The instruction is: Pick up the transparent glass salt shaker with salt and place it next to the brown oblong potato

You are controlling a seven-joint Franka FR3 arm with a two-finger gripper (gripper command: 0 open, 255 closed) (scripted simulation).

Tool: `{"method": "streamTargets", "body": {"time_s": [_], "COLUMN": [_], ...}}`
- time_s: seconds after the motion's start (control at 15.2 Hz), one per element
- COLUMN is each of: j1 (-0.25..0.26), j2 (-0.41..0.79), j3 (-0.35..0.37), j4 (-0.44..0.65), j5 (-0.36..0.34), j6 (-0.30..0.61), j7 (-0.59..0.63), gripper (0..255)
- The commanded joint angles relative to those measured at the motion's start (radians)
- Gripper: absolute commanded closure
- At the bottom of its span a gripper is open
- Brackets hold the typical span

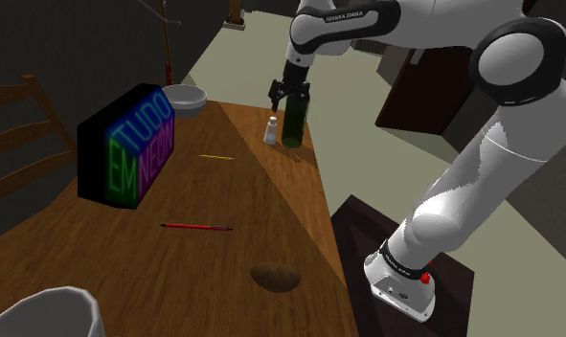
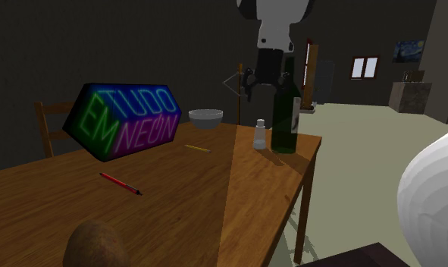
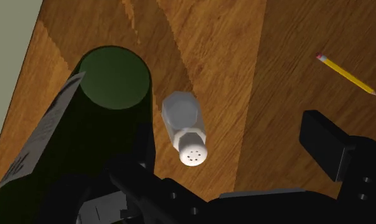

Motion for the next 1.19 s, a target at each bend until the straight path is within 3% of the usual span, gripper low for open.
{"method": "streamTargets", "body": {"time_s": [0.0,0.26,0.73,1.12], "j1": [-0.009,-0.027,-0.025,-0.025], "j2": [0.108,0.253,0.282,0.284], "j3": [-0.009,-0.021,-0.015,-0.014], "j4": [0.068,0.213,0.156,0.151], "j5": [0.011,0.031,0.038,0.039], "j6": [-0.005,-0.011,0.074,0.081], "j7": [-0.002,-0.007,-0.012,-0.012], "gripper": [0,0,0,0]}}
